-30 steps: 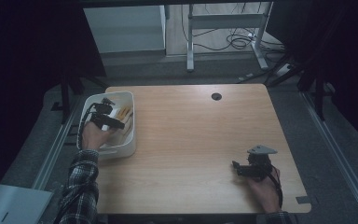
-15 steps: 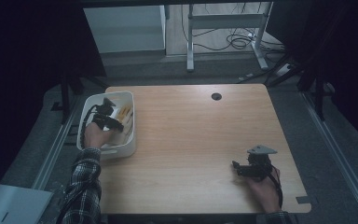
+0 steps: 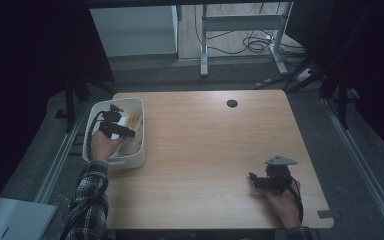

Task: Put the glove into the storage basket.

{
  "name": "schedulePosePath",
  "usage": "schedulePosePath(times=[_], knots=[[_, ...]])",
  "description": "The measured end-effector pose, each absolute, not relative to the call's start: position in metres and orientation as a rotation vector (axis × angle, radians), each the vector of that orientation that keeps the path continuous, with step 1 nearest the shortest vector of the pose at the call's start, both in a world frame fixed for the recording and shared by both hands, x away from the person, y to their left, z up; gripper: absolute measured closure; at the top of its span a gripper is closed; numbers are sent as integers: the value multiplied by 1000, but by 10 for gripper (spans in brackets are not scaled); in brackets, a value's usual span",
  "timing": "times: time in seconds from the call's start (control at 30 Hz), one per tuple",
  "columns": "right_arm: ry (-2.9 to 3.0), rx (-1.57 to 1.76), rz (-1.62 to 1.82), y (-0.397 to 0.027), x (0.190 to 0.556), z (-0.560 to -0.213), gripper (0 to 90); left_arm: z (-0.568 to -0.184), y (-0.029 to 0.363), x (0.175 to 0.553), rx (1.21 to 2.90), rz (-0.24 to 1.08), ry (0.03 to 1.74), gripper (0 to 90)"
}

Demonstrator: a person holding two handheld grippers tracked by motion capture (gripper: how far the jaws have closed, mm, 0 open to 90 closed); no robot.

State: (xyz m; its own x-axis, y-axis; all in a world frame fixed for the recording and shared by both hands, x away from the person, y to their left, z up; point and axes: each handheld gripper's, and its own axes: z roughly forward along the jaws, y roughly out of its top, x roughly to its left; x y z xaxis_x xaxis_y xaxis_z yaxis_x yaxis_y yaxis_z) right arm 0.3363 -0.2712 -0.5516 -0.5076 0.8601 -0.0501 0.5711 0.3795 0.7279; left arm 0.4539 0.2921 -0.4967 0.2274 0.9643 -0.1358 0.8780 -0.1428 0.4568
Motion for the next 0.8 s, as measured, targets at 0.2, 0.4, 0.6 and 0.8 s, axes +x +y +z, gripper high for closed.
schedulePosePath(times=[0.2, 0.4, 0.6, 0.8], knots=[[2221, 1236, 923, -271, 336, -552, 158, -490, 297, 445, 2024, 336, 1650, 166], [2221, 1236, 923, -271, 336, -552, 157, -483, 299, 436, 1971, 379, 1586, 107], [2221, 1237, 923, -271, 336, -552, 157, -479, 301, 427, 1951, 421, 1560, 71], [2221, 1237, 923, -271, 336, -552, 157, -477, 304, 419, 1952, 451, 1537, 51]])
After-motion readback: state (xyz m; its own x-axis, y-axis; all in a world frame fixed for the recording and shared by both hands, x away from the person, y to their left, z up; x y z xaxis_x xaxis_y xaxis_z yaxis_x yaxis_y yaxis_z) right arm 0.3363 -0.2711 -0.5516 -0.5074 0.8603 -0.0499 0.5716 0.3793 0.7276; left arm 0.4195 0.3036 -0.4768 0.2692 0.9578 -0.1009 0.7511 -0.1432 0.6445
